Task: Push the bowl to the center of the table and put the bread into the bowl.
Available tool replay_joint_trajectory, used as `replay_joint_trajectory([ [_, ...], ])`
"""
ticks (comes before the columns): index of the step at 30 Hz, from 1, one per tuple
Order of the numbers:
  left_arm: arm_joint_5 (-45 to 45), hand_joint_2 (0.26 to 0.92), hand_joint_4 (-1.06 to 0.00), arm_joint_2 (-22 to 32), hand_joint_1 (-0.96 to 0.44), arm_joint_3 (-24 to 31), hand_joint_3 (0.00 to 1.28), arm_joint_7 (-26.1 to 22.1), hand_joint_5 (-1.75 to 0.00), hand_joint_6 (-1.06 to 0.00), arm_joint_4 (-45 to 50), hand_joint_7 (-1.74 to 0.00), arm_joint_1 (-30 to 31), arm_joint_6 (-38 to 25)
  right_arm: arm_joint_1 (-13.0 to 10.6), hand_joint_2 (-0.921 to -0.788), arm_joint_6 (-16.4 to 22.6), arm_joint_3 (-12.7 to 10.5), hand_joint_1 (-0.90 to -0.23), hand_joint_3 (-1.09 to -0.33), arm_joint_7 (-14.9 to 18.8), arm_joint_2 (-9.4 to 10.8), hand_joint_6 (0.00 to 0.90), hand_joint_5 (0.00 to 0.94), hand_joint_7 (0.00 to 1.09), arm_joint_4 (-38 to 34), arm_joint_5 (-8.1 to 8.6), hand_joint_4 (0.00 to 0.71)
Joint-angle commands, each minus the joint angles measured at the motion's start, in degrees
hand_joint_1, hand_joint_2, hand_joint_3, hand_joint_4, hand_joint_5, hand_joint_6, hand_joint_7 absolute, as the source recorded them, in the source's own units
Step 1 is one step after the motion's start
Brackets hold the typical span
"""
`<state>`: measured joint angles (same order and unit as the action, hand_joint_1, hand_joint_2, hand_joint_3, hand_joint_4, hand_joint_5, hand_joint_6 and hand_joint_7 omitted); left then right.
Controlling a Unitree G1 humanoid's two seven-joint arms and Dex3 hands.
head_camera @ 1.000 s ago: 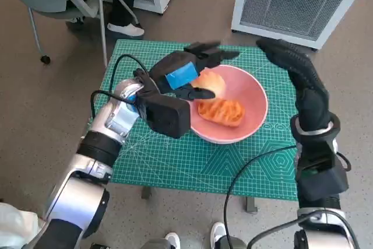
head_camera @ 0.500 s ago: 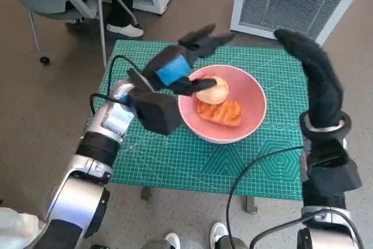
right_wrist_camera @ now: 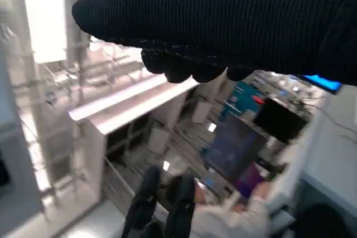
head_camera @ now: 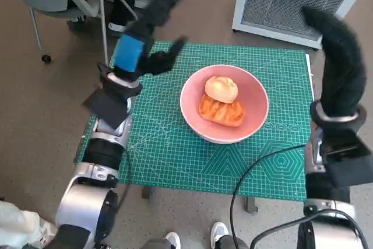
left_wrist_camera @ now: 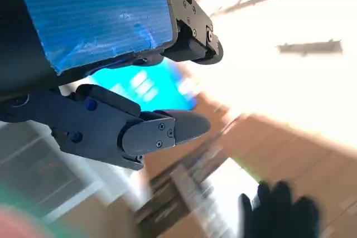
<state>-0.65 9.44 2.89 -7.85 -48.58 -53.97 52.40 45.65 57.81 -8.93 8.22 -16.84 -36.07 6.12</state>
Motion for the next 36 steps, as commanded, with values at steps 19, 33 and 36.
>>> replay_joint_trajectory([
  [19, -4.0, 0.921, -0.40, -2.2, -0.70, 0.1, 0.57, -1.6, -0.01, -0.41, 7.4, -0.07, 3.6, 3.6, 3.8, -0.921, -5.2, -0.2, -0.593, -0.720, 8.0, 1.3, 0.241, 0.005, 0.17, -1.2, 7.29, 0.187],
  [33, -11.6, 0.921, -0.41, -4.0, -0.68, 0.6, 0.54, -10.3, -0.01, -0.42, 8.6, -0.06, 3.4, 0.9, 3.4, -0.921, -8.2, -0.2, -0.597, -0.720, 8.5, 1.6, 0.261, 0.009, 0.15, 1.5, 6.87, 0.205],
  [36, -10.3, 0.921, -0.41, -3.9, -0.67, 0.9, 0.54, -9.5, -0.01, -0.42, 8.7, -0.06, 3.5, 1.1, 3.4, -0.921, -8.5, -0.2, -0.605, -0.722, 8.3, 1.6, 0.268, 0.010, 0.15, 1.8, 6.39, 0.209],
])
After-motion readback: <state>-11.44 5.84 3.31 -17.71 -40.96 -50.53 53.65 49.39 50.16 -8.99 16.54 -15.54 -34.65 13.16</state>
